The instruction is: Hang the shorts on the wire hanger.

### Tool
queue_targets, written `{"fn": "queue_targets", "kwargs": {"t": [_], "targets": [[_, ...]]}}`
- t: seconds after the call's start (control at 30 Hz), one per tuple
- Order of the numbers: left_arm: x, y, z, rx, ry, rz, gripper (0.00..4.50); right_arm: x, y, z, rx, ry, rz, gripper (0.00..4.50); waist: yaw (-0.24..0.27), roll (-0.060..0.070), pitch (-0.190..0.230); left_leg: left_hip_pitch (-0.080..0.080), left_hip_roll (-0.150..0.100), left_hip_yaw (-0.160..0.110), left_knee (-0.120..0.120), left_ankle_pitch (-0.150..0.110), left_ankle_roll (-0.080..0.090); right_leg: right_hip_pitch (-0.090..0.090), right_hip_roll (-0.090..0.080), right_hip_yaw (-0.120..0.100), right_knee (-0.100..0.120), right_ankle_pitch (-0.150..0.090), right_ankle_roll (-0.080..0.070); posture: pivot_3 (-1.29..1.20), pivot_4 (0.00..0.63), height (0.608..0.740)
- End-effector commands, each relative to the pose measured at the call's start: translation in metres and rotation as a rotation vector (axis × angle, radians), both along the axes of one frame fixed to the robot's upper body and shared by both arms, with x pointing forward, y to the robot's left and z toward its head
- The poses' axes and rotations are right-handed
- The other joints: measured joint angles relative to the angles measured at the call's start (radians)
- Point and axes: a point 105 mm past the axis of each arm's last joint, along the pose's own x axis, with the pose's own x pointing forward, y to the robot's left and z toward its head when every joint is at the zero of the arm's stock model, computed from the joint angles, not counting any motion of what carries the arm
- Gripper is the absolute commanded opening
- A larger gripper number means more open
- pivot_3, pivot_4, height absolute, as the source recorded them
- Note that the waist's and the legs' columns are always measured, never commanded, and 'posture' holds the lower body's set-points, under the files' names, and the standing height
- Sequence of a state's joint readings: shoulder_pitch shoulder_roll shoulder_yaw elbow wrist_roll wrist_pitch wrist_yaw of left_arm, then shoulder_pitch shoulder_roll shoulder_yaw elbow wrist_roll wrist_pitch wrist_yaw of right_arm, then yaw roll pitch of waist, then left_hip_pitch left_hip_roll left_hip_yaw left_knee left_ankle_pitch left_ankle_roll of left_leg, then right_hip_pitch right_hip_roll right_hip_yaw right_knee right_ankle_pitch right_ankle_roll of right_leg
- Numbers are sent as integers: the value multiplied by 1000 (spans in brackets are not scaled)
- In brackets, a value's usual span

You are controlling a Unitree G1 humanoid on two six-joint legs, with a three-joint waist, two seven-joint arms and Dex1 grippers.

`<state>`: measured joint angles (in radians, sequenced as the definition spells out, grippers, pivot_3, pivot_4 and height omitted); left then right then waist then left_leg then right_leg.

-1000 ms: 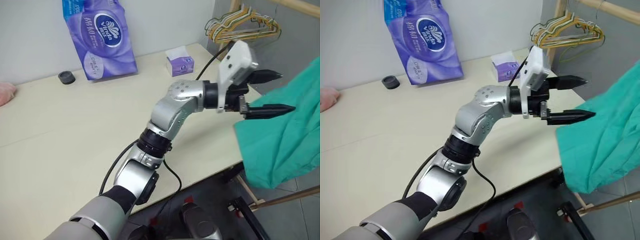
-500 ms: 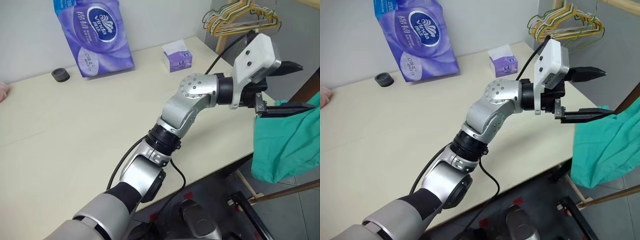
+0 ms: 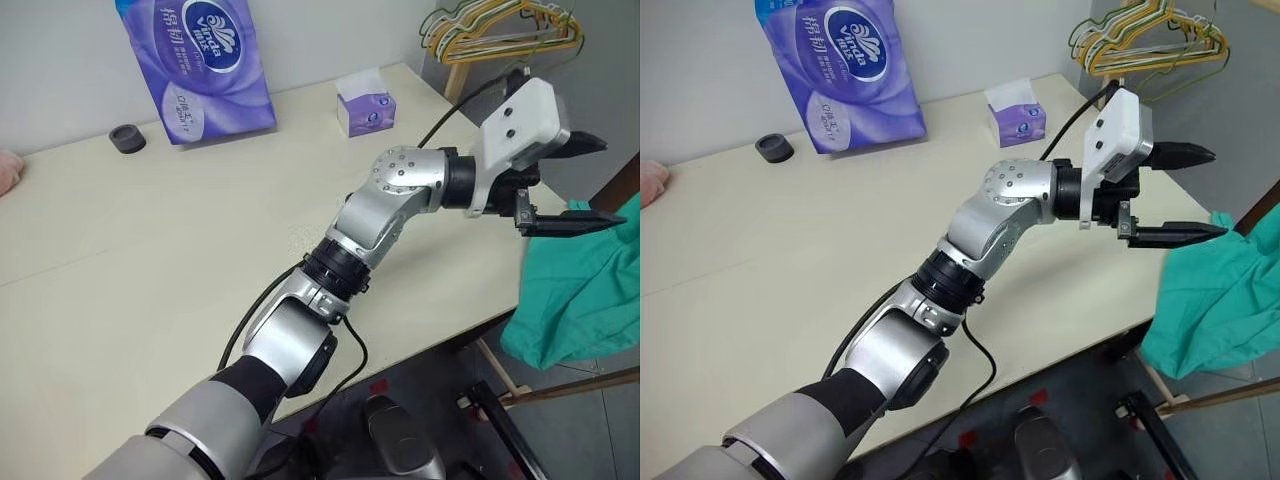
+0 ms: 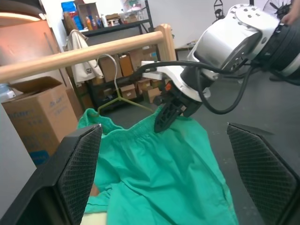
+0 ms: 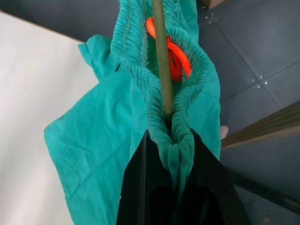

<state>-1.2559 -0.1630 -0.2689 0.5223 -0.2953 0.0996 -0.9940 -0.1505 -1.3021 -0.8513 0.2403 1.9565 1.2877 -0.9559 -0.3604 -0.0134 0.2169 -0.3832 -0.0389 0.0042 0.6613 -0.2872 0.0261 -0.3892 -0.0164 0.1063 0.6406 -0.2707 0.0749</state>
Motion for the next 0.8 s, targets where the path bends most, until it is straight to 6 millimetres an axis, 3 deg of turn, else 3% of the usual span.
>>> {"fn": "queue_targets", "kwargs": {"t": [0.03, 0.47, 0.8], "targets": [[-32, -22, 24, -79, -38, -111, 4478, -3, 2, 26, -24, -99, 14, 4, 0, 0, 1, 0, 0, 0, 0, 0, 0, 0, 0, 0, 0, 0, 0, -469, 257, 740], [-34, -25, 27, -100, -46, -104, 4478, -5, 44, 46, -212, -181, 217, 4, 1, -1, 23, -2, -1, 0, 0, -1, 1, -1, -2, 0, -1, -2, 4, -486, 261, 740], [-40, -31, 33, -108, -85, -137, 4478, -32, 0, 57, -270, -210, -92, 4, -1, 1, 22, -18, -3, 0, 1, -2, 2, -15, -4, 0, -2, -1, 8, -520, 218, 740]]}}
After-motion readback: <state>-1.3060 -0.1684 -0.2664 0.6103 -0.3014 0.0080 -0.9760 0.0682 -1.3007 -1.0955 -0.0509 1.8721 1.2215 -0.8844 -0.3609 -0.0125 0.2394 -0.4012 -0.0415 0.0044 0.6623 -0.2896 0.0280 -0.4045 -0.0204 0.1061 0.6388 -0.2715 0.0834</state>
